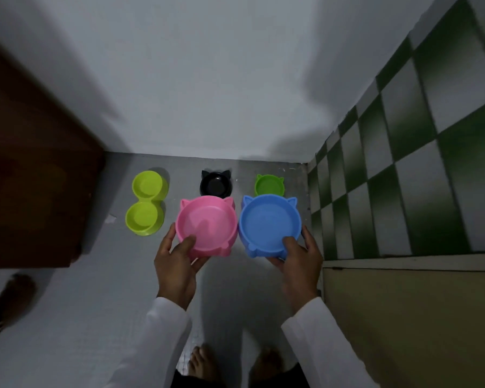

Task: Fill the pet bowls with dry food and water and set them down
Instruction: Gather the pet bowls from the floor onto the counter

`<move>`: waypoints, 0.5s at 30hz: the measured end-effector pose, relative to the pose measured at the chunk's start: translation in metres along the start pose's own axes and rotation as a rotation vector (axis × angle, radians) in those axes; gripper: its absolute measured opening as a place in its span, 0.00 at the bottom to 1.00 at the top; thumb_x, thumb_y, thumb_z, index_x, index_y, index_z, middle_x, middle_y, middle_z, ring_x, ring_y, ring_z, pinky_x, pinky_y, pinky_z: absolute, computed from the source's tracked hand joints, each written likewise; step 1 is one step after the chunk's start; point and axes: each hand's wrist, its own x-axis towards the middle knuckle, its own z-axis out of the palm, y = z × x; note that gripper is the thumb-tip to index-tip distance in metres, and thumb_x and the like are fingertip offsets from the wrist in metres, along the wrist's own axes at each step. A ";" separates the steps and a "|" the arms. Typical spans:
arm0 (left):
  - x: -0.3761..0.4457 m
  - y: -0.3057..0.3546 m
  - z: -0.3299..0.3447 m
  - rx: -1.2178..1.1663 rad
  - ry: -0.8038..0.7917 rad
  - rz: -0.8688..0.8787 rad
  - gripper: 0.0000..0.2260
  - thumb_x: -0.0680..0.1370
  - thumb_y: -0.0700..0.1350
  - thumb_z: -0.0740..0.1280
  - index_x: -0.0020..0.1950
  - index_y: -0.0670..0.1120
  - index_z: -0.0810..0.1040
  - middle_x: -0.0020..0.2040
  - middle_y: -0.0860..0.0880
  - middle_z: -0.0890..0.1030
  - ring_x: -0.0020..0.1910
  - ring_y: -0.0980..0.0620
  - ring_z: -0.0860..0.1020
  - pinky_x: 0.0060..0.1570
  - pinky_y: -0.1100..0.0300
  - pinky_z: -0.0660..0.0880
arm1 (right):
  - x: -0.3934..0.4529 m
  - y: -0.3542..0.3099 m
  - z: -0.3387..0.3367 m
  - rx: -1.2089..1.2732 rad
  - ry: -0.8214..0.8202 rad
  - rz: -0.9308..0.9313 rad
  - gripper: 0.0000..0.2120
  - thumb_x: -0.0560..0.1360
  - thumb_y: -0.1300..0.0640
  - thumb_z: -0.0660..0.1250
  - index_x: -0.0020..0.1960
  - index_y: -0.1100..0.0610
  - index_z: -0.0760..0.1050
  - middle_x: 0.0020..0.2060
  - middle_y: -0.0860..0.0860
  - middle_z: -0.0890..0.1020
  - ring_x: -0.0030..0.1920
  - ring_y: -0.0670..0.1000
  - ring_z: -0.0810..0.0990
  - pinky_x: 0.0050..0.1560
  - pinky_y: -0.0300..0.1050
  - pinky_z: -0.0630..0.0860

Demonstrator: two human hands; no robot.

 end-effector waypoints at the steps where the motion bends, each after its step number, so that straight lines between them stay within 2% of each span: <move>1: -0.016 0.012 0.002 -0.002 -0.001 -0.003 0.29 0.77 0.32 0.69 0.76 0.52 0.73 0.68 0.40 0.78 0.58 0.35 0.83 0.51 0.40 0.83 | -0.014 -0.013 -0.001 0.004 -0.009 0.003 0.26 0.77 0.66 0.69 0.72 0.47 0.74 0.56 0.45 0.81 0.56 0.55 0.83 0.42 0.53 0.85; 4: -0.066 0.051 0.011 0.001 0.007 -0.010 0.30 0.78 0.33 0.69 0.77 0.53 0.71 0.67 0.41 0.78 0.58 0.36 0.83 0.53 0.37 0.82 | -0.057 -0.055 -0.006 0.011 -0.031 0.013 0.25 0.77 0.65 0.69 0.71 0.46 0.75 0.58 0.47 0.81 0.55 0.55 0.83 0.40 0.50 0.84; 9: -0.145 0.114 0.029 0.012 -0.011 0.009 0.30 0.78 0.33 0.70 0.77 0.54 0.71 0.66 0.43 0.79 0.58 0.37 0.83 0.53 0.36 0.82 | -0.127 -0.124 -0.010 0.031 -0.060 0.007 0.24 0.77 0.64 0.70 0.69 0.45 0.76 0.59 0.50 0.82 0.56 0.56 0.83 0.43 0.54 0.85; 15: -0.226 0.183 0.052 0.028 -0.039 0.045 0.28 0.79 0.35 0.70 0.76 0.54 0.73 0.66 0.45 0.79 0.58 0.38 0.83 0.53 0.36 0.82 | -0.206 -0.204 -0.014 0.071 -0.111 -0.038 0.23 0.77 0.64 0.70 0.68 0.45 0.77 0.61 0.49 0.81 0.57 0.55 0.83 0.43 0.53 0.84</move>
